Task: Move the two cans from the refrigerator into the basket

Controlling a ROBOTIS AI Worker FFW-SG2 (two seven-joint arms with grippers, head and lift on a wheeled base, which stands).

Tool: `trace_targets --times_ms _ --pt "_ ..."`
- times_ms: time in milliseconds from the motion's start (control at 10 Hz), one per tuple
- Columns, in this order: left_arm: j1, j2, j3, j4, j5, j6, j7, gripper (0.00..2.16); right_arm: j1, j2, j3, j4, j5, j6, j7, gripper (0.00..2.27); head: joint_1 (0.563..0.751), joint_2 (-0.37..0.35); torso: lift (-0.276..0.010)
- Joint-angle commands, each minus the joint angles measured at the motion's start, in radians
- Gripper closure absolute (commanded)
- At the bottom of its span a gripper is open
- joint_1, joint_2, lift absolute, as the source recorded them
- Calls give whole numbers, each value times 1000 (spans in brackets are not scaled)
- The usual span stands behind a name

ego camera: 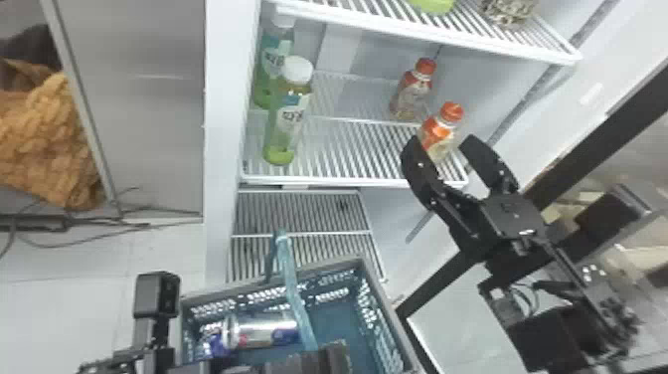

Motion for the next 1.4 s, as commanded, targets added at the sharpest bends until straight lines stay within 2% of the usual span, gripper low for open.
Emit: trace_targets --times_ms 0,300,800,1300 --pt "-1 0 0 2 -2 1 -1 1188 -2 6 16 53 6 -72 -5 202 695 -350 -276" --pt "-1 0 -2 2 -4 3 -1 1188 -29 12 58 205 14 -258 -27 202 695 -350 -276" --pt "-1 0 -2 2 -8 3 -1 1188 -47 18 72 318 52 -349 -37 202 695 -350 -276" --pt "-4 -2 -2 2 -8 -4 0 1188 -52 20 76 347 58 -366 -40 202 695 -350 -276"
